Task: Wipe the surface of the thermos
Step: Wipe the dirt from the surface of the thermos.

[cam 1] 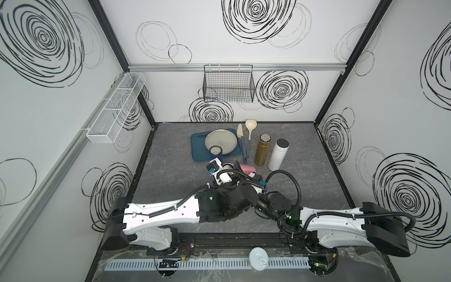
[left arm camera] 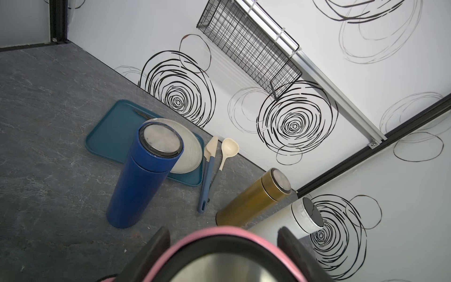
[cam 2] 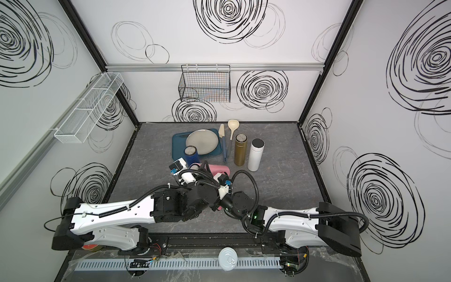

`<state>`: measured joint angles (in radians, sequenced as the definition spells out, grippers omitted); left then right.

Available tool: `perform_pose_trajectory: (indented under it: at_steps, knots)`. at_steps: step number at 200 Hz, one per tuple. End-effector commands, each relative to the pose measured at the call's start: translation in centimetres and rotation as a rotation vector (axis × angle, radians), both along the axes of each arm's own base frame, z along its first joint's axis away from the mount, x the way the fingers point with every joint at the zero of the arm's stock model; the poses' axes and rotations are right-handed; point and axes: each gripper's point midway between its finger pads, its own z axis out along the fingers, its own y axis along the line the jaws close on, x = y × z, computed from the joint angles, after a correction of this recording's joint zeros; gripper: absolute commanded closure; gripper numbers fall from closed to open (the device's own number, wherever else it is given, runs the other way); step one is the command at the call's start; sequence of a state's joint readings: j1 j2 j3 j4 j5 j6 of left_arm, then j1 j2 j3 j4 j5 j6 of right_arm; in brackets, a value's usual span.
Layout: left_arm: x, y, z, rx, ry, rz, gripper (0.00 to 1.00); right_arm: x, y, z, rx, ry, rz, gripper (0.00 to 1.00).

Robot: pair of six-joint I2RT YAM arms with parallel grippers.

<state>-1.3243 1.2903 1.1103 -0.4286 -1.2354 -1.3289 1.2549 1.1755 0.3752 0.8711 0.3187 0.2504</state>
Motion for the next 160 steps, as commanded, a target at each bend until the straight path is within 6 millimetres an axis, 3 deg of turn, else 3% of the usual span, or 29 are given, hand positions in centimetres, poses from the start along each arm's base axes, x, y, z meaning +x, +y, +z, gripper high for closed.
perform_pose_trajectory:
  at_steps: [1, 24, 61, 75, 98, 132, 146, 160]
  knots:
    - [-0.5, -0.3, 1.8, -0.107, -0.019, -0.002, 1.0, 1.0, -2.2, -2.1, -0.004, 0.034, -0.088, 1.0]
    - [-0.5, -0.2, 1.7, -0.12, -0.02, 0.0, 1.0, 0.8, -2.3, -1.5, 0.013, 0.025, -0.079, 1.0]
    - [-0.6, -0.2, 1.9, -0.134, -0.016, -0.003, 1.0, 0.4, 0.8, 3.0, 0.082, -0.045, 0.004, 1.0]
    - [-0.6, 0.0, 2.0, -0.137, -0.019, 0.001, 1.0, 0.6, 1.6, 3.5, 0.089, -0.049, 0.012, 1.0]
    - [-0.7, 0.2, 2.0, -0.132, -0.021, 0.005, 1.0, 1.3, 1.5, 1.7, 0.068, -0.017, -0.017, 1.0]
    - [-0.7, 0.5, 1.9, -0.113, -0.022, 0.004, 1.0, 2.0, -1.9, -2.6, 0.031, 0.056, -0.09, 1.0]
    - [-0.7, 0.3, 1.9, -0.096, -0.026, -0.004, 1.0, 1.7, -2.7, -2.6, 0.028, 0.059, -0.097, 1.0]
    - [-0.6, 0.1, 2.1, -0.077, -0.032, -0.014, 1.0, 1.3, -2.9, -1.3, 0.05, 0.046, -0.079, 1.0]
